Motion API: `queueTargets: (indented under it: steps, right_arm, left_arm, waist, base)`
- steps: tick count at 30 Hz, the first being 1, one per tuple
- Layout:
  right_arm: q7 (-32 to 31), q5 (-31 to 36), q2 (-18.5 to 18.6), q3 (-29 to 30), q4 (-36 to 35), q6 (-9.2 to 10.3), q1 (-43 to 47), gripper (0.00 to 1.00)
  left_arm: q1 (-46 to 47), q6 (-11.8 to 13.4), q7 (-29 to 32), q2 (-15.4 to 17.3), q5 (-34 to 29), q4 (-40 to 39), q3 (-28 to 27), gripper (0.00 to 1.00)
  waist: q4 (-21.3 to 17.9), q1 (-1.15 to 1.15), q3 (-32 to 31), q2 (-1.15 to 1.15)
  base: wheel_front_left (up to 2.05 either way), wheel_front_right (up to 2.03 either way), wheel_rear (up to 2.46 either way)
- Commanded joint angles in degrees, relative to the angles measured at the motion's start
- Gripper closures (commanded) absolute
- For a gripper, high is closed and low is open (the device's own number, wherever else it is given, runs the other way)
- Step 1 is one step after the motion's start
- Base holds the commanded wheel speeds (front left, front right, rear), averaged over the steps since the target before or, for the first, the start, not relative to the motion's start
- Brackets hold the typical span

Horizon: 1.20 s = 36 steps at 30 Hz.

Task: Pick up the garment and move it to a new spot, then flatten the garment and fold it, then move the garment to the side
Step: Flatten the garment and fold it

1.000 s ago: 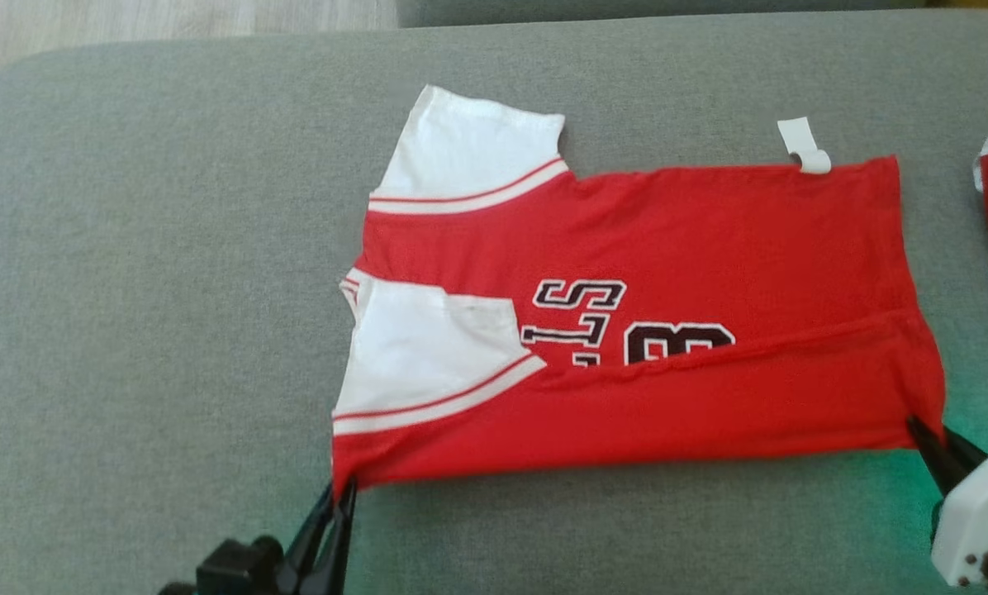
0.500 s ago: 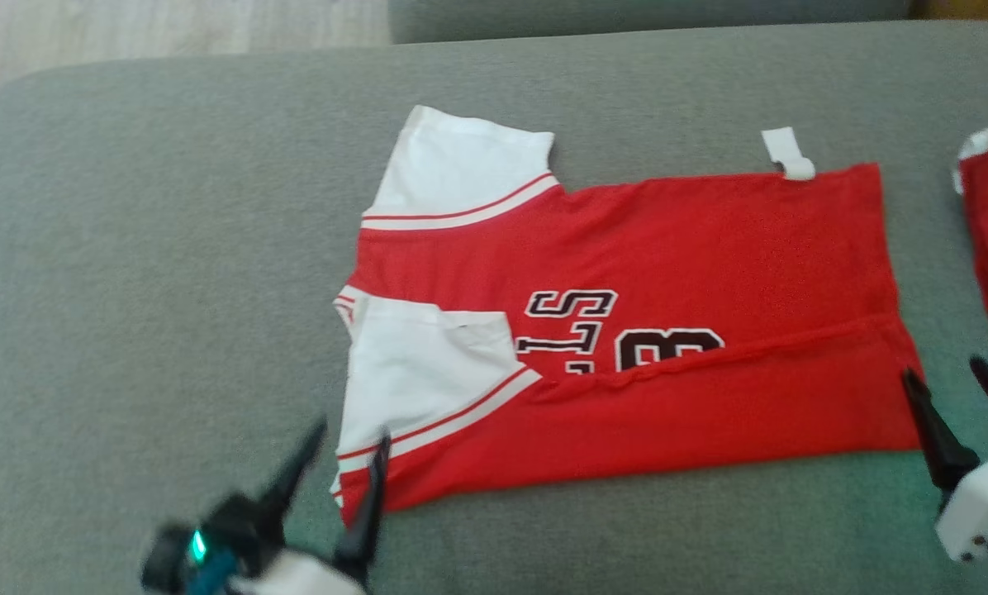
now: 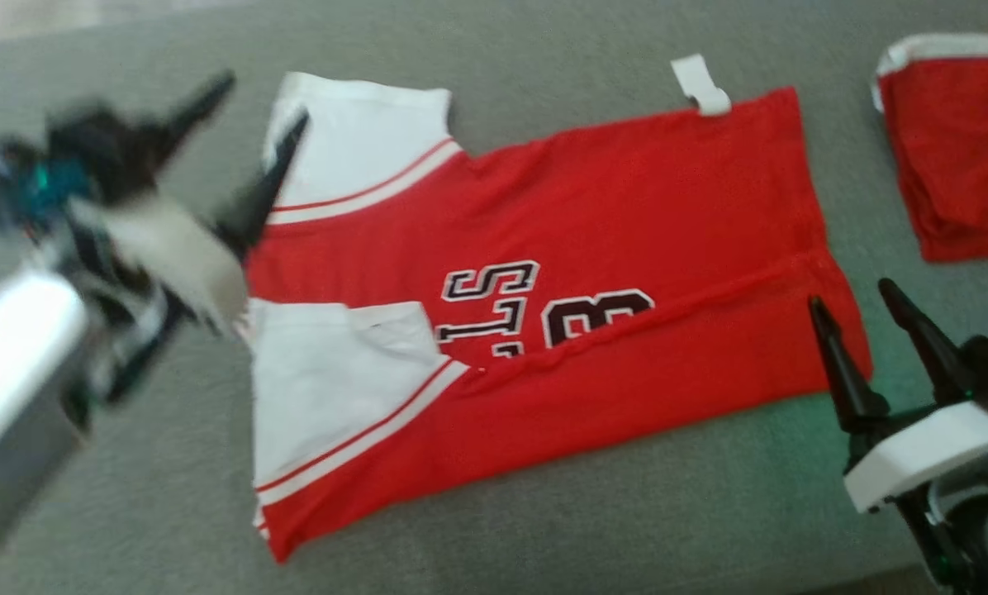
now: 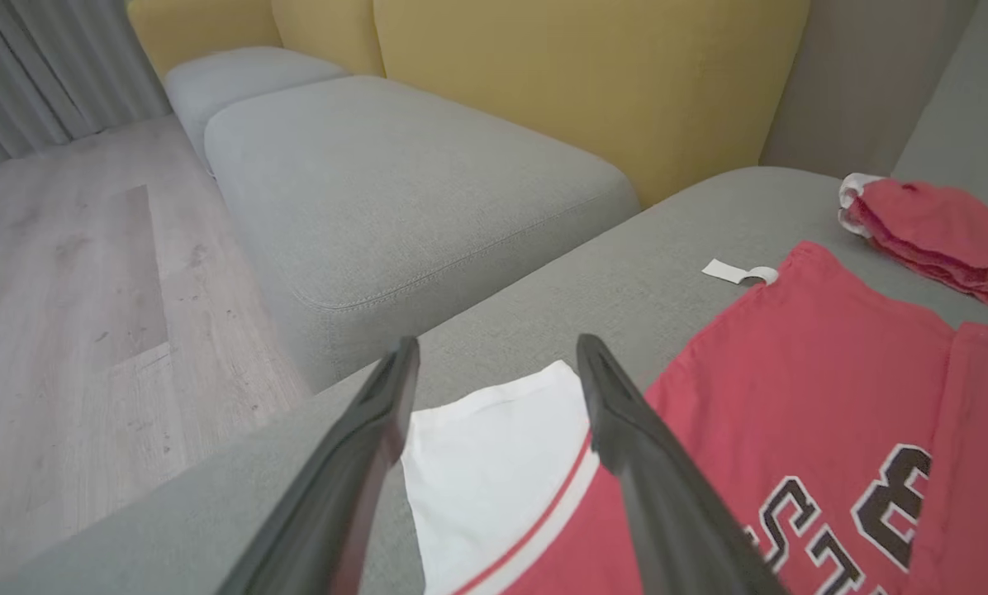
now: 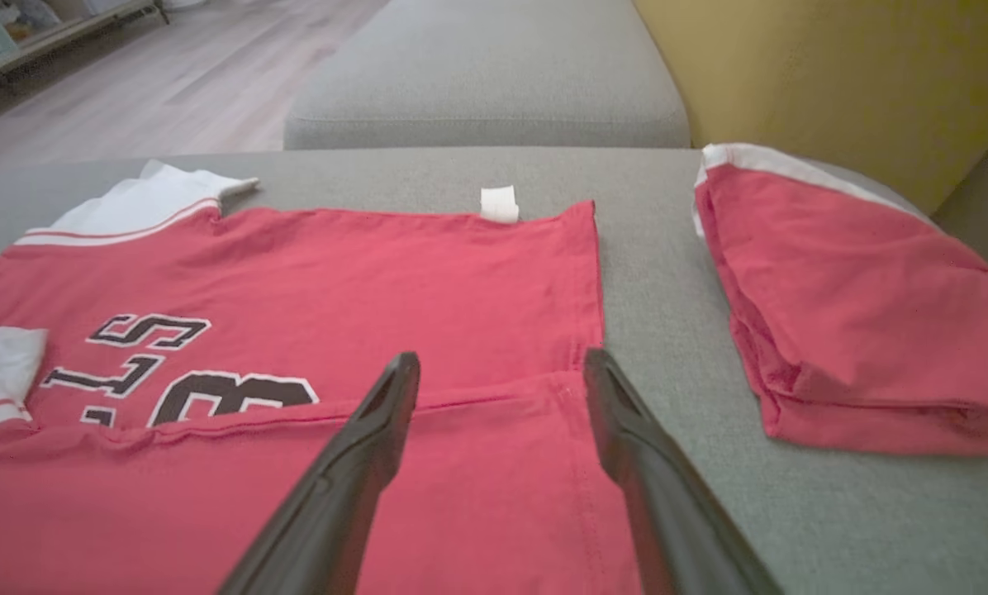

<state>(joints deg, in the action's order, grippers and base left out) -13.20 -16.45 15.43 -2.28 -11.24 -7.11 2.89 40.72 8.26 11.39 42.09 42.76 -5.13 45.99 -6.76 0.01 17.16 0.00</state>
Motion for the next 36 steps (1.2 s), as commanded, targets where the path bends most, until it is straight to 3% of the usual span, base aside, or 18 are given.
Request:
queueTargets:
  steps: [1,4,9,16,29,30,31,32,36]
  right_arm:
    - [1.02,0.72,0.78,-1.60,-1.25,-0.37,-1.90,0.00]
    - [1.90,0.62,0.00,-2.93,-0.18,-0.37,-3.42,0.00]
    - [2.73,-0.16,-0.72,-5.02,2.16,-0.37,-5.63,0.00]
    - [4.33,-0.68,-1.12,-6.03,4.48,-0.37,-8.04,0.00]
    - [6.34,-0.91,-1.62,-7.60,6.75,-0.37,-9.69,0.00]
    - [6.46,-0.95,-1.58,-7.61,6.86,-0.37,-9.79,0.00]
    - [6.48,-1.01,-1.52,-7.56,6.90,-0.37,-9.85,0.00]
    - [6.46,-1.08,-1.43,-7.46,6.93,-0.37,-9.94,0.00]
    - [6.45,-1.13,-0.86,-6.28,6.88,-0.37,-10.69,0.00]
  left_arm:
    - [6.06,-2.96,3.72,2.70,1.82,1.22,-3.39,0.00]
    - [12.80,-8.93,10.33,2.86,5.09,6.51,-3.16,0.00]
    - [20.67,-12.97,19.61,3.16,8.67,15.67,-2.87,0.00]
    - [26.57,-14.39,29.32,4.87,8.95,24.50,-0.55,0.00]
    - [28.11,-15.32,30.50,7.49,7.36,31.07,1.90,0.00]
    - [27.97,-15.43,30.87,7.54,8.07,31.34,2.17,0.29]
    - [27.98,-15.49,31.00,7.61,8.33,31.16,2.43,0.71]
    - [27.96,-15.54,31.02,7.58,8.89,30.98,2.49,0.96]
    - [28.34,-15.67,30.62,7.66,9.95,29.99,3.15,1.00]
  waist:
    - [-3.37,-0.01,3.45,0.00]
    - [-5.32,-0.01,5.53,0.00]
    - [-8.34,-0.01,7.89,0.00]
    - [-11.39,-0.01,10.86,0.00]
    - [-14.31,-0.01,13.73,0.00]
    - [-14.45,-0.01,13.98,0.00]
    - [-14.48,-0.01,14.09,0.00]
    - [-14.47,-0.01,14.19,0.00]
    - [-13.91,-0.01,13.85,0.00]
  base:
    - [0.00,0.00,0.00]
    - [0.00,0.00,0.00]
    - [0.00,0.00,0.00]
    - [0.00,0.00,0.00]
    - [0.00,0.00,0.00]
    - [0.00,0.00,0.00]
    - [0.00,0.00,0.00]
    - [0.00,0.00,0.00]
    - [0.00,0.00,0.00]
